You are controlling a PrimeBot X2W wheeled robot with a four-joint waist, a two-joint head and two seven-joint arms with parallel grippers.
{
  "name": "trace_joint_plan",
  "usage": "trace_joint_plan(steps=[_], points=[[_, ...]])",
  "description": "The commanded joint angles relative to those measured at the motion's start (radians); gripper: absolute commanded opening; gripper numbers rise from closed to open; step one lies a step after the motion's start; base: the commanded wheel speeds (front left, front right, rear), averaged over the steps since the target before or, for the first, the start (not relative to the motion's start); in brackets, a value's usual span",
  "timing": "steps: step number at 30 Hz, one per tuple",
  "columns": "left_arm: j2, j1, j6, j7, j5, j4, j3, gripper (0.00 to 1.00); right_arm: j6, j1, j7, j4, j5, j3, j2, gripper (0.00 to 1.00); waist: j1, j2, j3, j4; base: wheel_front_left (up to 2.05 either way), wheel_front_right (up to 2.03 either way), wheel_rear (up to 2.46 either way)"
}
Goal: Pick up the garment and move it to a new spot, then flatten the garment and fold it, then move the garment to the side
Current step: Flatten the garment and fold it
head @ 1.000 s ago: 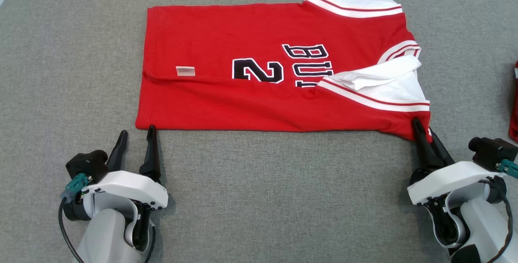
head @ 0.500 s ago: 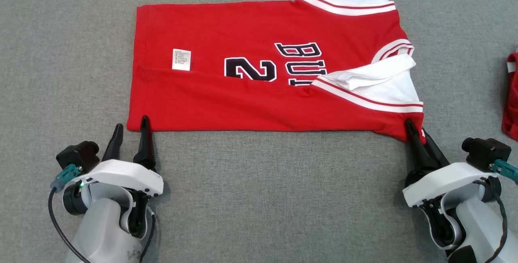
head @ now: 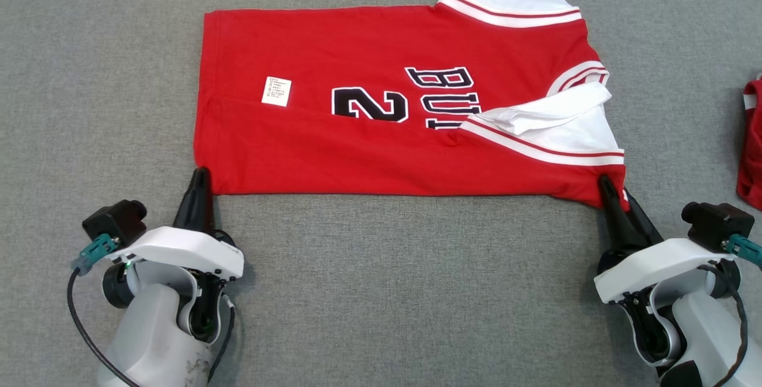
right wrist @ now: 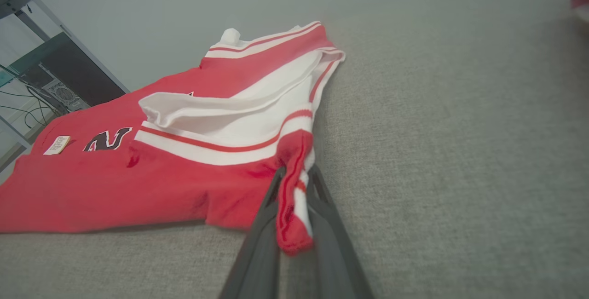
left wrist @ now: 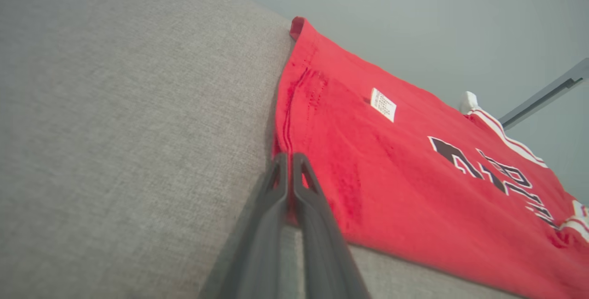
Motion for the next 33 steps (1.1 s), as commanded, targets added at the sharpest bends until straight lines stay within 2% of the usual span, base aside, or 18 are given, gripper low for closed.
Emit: trace_joint_plan(steps=[1, 6, 16, 33], points=[[0.011, 0.014, -0.010, -0.001, -0.010, -0.023, 0.006, 0.00, 0.004, -0.002, -0.006, -0.015, -0.006, 0.006, -0.006, 0.00, 0.0000, -0.0001, -0.004, 0.006, 0.00, 0.00, 0.00], [0.011, 0.035, -0.011, -0.001, -0.043, -0.046, -0.018, 0.00, 0.004, -0.003, -0.006, -0.013, -0.008, 0.003, -0.006, 0.00, 0.0000, -0.0001, -0.012, 0.017, 0.00, 0.00, 0.00], [0.019, 0.063, -0.011, -0.001, -0.020, -0.069, 0.018, 0.00, 0.004, -0.004, -0.006, -0.004, -0.010, 0.001, -0.006, 0.00, 0.0000, -0.0001, -0.037, 0.022, 0.00, 0.00, 0.00], [0.035, 0.180, -0.011, -0.001, 0.051, 0.009, 0.081, 0.00, 0.004, 0.105, -0.006, 0.009, 0.020, 0.041, -0.017, 0.00, 0.0000, -0.0001, -0.209, 0.004, 0.00, 0.00, 0.00]])
